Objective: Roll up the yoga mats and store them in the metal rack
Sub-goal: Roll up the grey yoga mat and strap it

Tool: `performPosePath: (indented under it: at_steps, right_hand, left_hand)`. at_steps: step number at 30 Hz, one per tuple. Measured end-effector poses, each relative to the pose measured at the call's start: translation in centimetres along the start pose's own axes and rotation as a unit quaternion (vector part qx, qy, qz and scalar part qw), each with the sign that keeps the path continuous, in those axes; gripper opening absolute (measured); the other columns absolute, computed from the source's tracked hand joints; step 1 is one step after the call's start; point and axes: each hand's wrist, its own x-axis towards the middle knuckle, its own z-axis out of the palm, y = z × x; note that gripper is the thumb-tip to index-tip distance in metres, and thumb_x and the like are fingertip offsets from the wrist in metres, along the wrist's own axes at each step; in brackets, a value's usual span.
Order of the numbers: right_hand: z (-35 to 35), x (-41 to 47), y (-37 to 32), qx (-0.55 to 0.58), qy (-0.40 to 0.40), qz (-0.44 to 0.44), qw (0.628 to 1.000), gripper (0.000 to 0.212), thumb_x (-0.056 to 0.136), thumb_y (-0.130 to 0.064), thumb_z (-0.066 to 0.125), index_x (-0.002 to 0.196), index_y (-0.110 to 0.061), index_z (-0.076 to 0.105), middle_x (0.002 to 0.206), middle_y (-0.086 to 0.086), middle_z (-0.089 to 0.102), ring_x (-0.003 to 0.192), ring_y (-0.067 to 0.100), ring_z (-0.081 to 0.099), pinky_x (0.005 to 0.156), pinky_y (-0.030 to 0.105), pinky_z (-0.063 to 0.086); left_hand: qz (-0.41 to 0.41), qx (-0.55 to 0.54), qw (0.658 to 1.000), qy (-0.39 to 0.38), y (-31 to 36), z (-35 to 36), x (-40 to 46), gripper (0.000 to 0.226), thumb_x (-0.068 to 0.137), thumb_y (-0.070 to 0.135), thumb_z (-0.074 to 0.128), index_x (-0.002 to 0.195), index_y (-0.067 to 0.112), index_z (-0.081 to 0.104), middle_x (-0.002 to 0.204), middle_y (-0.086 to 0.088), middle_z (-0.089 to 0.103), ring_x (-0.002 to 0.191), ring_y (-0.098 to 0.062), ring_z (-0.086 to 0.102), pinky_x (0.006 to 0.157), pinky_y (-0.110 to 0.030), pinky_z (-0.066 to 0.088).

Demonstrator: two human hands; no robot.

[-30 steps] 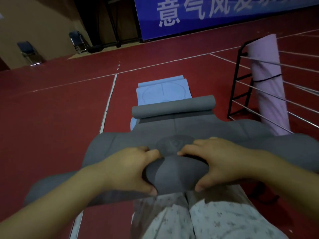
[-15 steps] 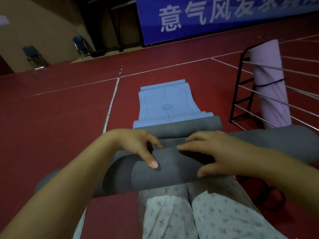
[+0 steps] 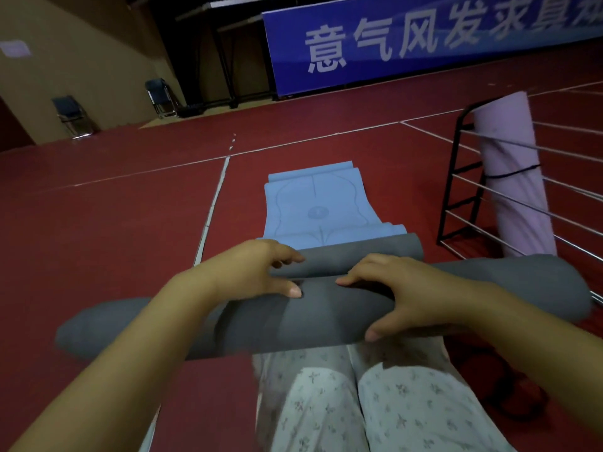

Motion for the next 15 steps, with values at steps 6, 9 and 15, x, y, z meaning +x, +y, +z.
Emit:
performPosePath:
  at_steps: [6, 9, 15]
  right_hand:
    - [-1.3, 1.6, 1.1, 0.082, -0.041, 0.011, 0.996, 0.07, 0.063, -0.05, 0.082, 0.121, -0.055, 0.044, 0.12, -0.031, 0.045, 0.114, -0.008, 0.044, 0.101, 0.025, 0.04]
    - [-1.8, 2.4, 1.7, 0.116, -0.07, 0.028, 0.99, 0.067, 0.065, -0.046, 0.083, 0.122, -0.051, 0.047, 0.122, -0.032, 0.047, 0.114, -0.007, 0.046, 0.101, 0.027, 0.042]
    - [-3.1, 4.3, 2.6, 0.142, -0.112, 0.065, 0.981, 0.06, 0.071, -0.043, 0.08, 0.121, -0.054, 0.05, 0.122, -0.02, 0.054, 0.11, 0.001, 0.054, 0.1, 0.026, 0.044]
  left_hand:
    - [0.116, 0.117, 0.981, 0.1, 3.4, 2.3, -3.2, 0.067, 0.077, 0.053, 0.069, 0.137, 0.036, 0.045, 0.131, 0.008, 0.049, 0.117, -0.014, 0.05, 0.093, -0.036, 0.045]
    - [0.102, 0.154, 0.978, 0.092, 3.7, 3.8, -2.7, 0.076, 0.077, 0.054, 0.068, 0.144, 0.039, 0.033, 0.141, 0.008, 0.038, 0.126, -0.018, 0.042, 0.102, -0.036, 0.038]
    - [0.078, 0.144, 0.982, 0.09, 2.6, 4.2, -0.5, 0.082, 0.078, 0.045, 0.069, 0.146, 0.044, 0.022, 0.14, 0.007, 0.034, 0.124, -0.017, 0.041, 0.101, -0.032, 0.035]
